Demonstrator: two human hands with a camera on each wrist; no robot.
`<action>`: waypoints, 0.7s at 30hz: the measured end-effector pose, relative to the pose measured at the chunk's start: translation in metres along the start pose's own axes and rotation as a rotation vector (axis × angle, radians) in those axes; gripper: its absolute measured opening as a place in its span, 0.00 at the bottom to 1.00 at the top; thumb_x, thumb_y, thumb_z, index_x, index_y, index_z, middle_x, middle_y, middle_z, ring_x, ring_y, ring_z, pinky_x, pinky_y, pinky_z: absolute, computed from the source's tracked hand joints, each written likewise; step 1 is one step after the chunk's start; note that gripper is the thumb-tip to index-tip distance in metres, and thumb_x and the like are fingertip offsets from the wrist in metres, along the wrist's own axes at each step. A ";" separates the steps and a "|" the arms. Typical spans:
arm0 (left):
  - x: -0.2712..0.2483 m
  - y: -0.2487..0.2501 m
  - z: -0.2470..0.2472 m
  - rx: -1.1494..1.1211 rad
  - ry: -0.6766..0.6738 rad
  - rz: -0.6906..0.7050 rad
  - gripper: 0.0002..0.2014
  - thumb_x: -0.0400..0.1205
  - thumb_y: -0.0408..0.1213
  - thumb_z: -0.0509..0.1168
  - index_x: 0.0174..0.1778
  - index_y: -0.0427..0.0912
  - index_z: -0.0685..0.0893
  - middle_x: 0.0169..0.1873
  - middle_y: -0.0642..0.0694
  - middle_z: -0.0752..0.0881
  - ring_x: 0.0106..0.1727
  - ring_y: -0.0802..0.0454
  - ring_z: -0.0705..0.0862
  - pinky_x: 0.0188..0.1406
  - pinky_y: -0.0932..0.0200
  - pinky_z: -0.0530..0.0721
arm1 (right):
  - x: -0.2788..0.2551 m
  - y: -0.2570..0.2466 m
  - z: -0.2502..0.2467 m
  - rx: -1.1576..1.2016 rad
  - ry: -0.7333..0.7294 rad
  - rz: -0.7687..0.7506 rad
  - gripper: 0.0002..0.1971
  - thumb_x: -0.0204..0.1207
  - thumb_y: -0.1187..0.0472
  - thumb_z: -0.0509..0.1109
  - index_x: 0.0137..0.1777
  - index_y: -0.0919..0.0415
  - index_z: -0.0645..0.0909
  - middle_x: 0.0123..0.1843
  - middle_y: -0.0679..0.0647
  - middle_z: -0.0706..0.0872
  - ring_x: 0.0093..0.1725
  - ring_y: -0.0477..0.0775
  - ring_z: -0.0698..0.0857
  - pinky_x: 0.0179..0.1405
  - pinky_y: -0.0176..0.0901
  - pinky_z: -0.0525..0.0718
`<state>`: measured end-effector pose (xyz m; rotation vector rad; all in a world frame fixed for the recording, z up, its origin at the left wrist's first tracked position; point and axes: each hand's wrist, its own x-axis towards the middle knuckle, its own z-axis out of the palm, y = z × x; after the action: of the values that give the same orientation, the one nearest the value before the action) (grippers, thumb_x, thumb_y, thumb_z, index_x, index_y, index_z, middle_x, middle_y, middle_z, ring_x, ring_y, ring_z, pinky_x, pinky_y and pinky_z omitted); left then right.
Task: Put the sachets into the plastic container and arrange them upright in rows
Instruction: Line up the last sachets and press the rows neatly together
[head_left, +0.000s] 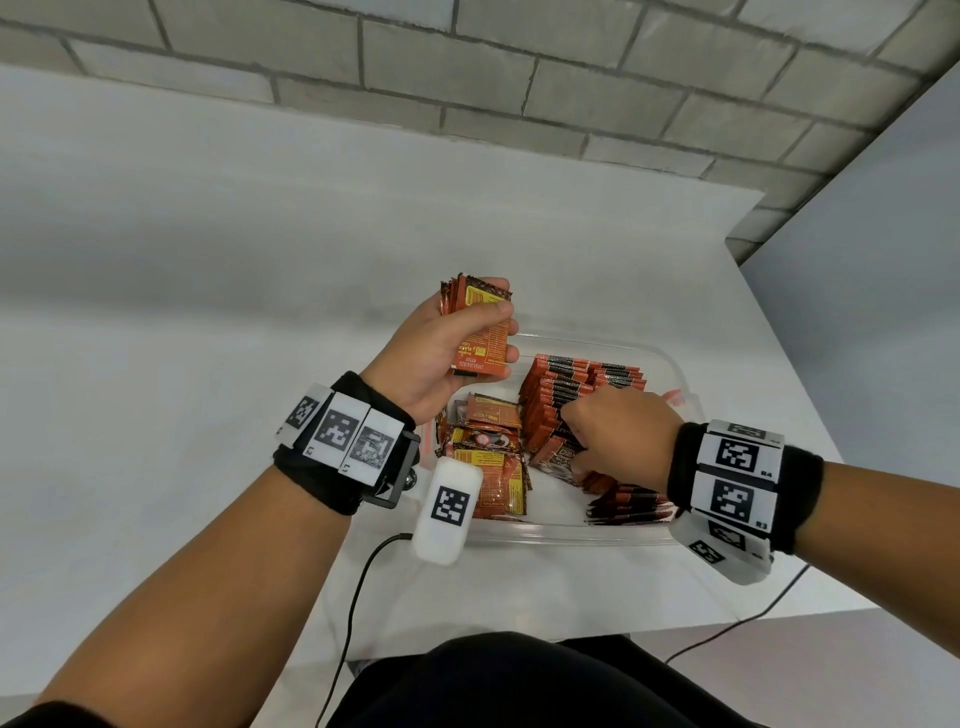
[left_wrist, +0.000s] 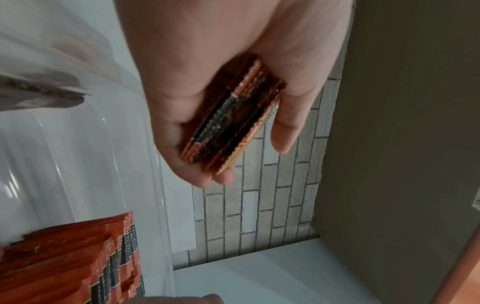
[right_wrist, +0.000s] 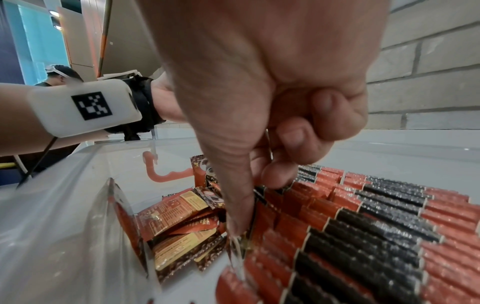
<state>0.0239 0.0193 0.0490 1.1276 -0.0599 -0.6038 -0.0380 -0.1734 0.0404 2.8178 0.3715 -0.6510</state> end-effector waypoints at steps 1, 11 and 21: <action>0.000 0.000 0.000 0.000 -0.002 0.001 0.09 0.80 0.36 0.66 0.57 0.48 0.82 0.44 0.42 0.86 0.39 0.49 0.87 0.46 0.52 0.86 | 0.000 0.000 -0.001 0.005 0.002 0.002 0.13 0.77 0.54 0.71 0.40 0.56 0.69 0.31 0.47 0.68 0.37 0.53 0.77 0.25 0.37 0.66; -0.002 -0.002 0.001 -0.073 0.001 -0.012 0.08 0.82 0.34 0.63 0.57 0.43 0.81 0.42 0.41 0.86 0.38 0.46 0.88 0.42 0.52 0.87 | -0.009 0.003 -0.006 0.121 0.023 0.024 0.16 0.75 0.48 0.71 0.34 0.54 0.69 0.32 0.48 0.76 0.33 0.51 0.77 0.30 0.42 0.76; -0.006 -0.002 0.014 0.032 -0.177 -0.052 0.16 0.77 0.26 0.66 0.61 0.37 0.82 0.46 0.42 0.90 0.46 0.47 0.90 0.44 0.53 0.90 | -0.019 0.010 -0.051 1.109 0.443 0.043 0.16 0.75 0.50 0.71 0.62 0.47 0.79 0.47 0.45 0.86 0.40 0.52 0.85 0.43 0.43 0.81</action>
<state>0.0127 0.0100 0.0552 1.1075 -0.1936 -0.7507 -0.0311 -0.1729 0.0958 4.0250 -0.0318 -0.2094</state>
